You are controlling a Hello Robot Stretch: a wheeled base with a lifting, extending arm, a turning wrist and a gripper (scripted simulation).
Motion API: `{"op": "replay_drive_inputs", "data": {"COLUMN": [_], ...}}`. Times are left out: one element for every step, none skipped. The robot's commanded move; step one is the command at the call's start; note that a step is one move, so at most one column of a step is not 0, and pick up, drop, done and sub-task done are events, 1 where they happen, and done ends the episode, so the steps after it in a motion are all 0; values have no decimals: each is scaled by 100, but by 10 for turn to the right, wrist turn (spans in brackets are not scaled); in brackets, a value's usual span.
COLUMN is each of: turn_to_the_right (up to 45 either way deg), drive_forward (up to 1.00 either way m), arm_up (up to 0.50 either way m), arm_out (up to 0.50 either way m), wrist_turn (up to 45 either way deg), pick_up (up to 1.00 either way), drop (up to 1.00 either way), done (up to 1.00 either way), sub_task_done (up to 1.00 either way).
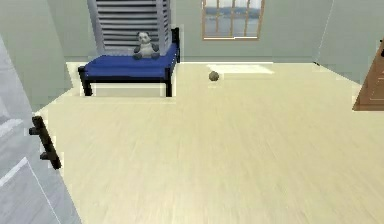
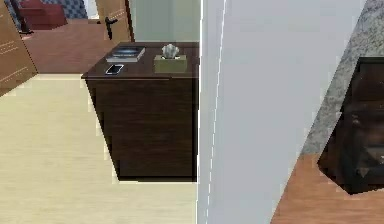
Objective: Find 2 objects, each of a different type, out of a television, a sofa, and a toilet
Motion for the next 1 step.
{"op": "replay_drive_inputs", "data": {"turn_to_the_right": [0], "drive_forward": [15], "arm_up": [0], "arm_out": [0], "wrist_turn": [0], "pick_up": [0], "drop": [0], "done": [0], "sub_task_done": [0]}}
